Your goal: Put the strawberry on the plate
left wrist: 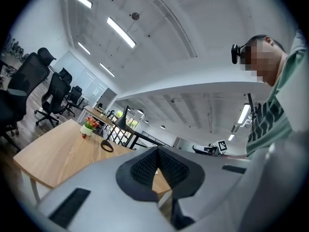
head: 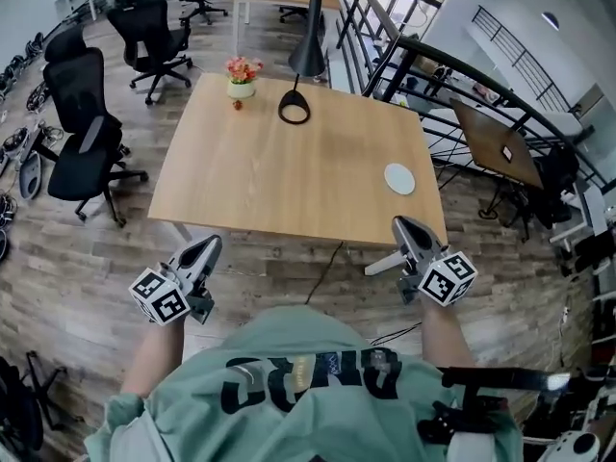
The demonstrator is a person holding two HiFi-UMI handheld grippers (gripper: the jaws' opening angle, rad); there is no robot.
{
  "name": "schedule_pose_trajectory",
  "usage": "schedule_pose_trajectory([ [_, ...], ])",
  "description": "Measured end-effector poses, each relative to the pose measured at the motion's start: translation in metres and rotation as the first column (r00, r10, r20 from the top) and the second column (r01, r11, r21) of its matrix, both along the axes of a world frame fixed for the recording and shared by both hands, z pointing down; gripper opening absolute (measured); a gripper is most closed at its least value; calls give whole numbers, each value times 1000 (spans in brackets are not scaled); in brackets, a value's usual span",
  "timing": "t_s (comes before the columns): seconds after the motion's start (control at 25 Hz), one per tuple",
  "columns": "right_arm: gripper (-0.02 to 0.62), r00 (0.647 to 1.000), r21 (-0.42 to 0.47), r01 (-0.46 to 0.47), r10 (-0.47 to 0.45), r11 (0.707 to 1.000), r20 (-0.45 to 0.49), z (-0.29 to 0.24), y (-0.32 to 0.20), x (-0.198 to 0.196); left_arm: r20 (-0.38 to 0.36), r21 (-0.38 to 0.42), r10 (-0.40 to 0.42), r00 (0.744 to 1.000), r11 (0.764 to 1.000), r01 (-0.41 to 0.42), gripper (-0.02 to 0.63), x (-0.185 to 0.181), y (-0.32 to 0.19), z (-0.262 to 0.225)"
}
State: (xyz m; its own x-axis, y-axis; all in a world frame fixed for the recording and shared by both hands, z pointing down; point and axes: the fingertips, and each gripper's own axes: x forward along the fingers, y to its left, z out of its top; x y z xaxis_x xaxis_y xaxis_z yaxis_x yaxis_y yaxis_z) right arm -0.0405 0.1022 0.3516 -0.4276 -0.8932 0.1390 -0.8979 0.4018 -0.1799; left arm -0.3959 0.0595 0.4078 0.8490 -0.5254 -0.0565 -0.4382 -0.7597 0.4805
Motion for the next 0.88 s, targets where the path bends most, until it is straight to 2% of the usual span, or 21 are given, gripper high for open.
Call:
schedule_pose_trajectory([
  [0.12,5,1000,-2,6,-6,1000,22,9,-21,17,19,-17,-7,1000,1000,7,2,14,-16,5],
  [0.28,5,997,2,31,-31,1000,66,29,-42,59,65,-11,-22,998,1000,23,2,55,-33,7],
  [0.36,5,995,9,57,-58,998,83,39,-57,87,82,-4,-43,996,999,43,3,84,-45,4],
  [0.52,5,987,9,97,-98,995,130,41,-86,163,35,-51,-85,996,995,86,3,164,-61,-9],
  [0.68,5,978,29,132,-135,991,159,38,-110,236,75,-31,-78,994,996,81,3,249,-65,-23],
  [0.88,5,964,49,149,-156,988,213,48,-129,284,110,-28,-105,988,994,109,3,292,-70,-29],
])
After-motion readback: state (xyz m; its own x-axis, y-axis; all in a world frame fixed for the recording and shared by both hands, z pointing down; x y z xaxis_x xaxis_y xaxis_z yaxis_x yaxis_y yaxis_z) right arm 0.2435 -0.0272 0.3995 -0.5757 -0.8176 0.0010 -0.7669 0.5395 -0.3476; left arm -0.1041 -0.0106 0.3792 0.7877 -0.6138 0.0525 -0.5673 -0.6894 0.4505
